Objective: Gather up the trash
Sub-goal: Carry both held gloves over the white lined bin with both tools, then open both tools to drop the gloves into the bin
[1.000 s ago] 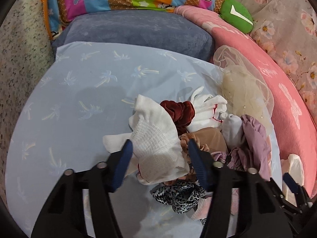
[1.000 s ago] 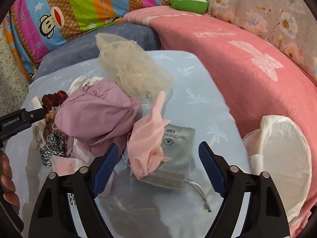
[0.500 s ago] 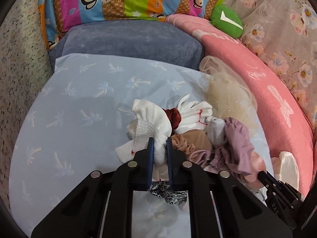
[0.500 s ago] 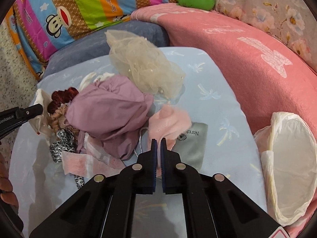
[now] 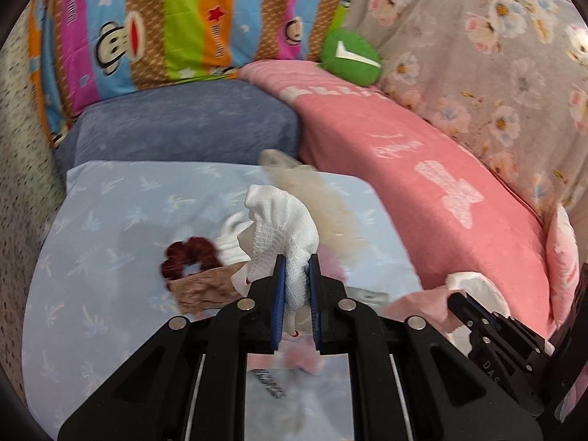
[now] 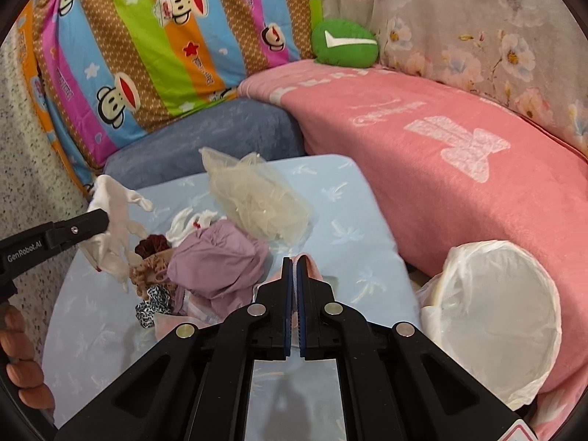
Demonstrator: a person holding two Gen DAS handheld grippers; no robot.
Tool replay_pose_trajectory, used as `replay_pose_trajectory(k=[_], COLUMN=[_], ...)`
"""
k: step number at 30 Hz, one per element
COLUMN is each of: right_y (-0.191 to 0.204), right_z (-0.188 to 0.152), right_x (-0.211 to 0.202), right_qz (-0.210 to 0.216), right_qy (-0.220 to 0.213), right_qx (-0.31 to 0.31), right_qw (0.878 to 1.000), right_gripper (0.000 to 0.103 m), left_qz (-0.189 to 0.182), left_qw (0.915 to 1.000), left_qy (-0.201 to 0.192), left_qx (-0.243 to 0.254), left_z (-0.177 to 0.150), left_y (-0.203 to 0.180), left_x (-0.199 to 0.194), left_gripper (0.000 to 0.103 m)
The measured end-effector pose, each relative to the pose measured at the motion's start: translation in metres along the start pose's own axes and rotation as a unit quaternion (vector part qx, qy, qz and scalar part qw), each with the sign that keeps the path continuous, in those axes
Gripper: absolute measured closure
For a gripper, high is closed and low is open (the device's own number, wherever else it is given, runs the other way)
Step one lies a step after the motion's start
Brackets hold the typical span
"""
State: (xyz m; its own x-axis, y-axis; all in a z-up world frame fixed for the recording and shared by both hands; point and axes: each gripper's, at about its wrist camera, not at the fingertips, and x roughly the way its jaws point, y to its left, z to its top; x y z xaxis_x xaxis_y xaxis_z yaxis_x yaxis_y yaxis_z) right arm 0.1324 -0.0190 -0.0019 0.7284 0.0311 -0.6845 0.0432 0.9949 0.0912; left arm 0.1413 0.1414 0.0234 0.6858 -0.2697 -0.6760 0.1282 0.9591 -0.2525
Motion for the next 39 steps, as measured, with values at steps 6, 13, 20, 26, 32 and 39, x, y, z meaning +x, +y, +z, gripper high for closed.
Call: replay_pose_trajectory(k=[6,13,20,26,32,39], right_y=[-0.04,-0.106,-0.169,-0.205,-0.221,-0.228], right_z=[0.004,-0.001,-0.015,-0.026,-0.031,-0.035], right_x=[-0.034,-0.064,-0.08,-0.085,-0.083,-0.086], right_qz=[-0.017,-0.064,-0.108,-0.13,-0.137,-0.145], right_qy=[-0.029,-0.045,-0.045,-0.041,-0.038,-0.044], right_qx=[0.023,0.064,0.11,0.133,0.143,0.153], right_qw=[0.999,0.995,0.987,0.982,0.979,0.976], right_gripper=[0.101,0.101,0.101,0.101,0.096,0.072], left_qz=[-0.052,-0.111,-0.16,-0.189,-0.19,-0.16], left_qw=[0.9976,0.9889,0.9766,0.9645,0.9615,0.9693], left_qy=[0.007,0.029,0.049,0.079,0.089,0.049], left_qx=[0.045,0.094,0.135,0.166,0.178,0.18], left_z=[0.0,-0.011,-0.025,-0.038,-0.046,-0.043], left_y=[-0.06,-0.128,-0.189,-0.229,-0.25,-0.253], left_x=[0.006,0.019,0.029,0.043,0.048,0.039], left_gripper=[0.091,0.091,0.091,0.089,0.042,0.021])
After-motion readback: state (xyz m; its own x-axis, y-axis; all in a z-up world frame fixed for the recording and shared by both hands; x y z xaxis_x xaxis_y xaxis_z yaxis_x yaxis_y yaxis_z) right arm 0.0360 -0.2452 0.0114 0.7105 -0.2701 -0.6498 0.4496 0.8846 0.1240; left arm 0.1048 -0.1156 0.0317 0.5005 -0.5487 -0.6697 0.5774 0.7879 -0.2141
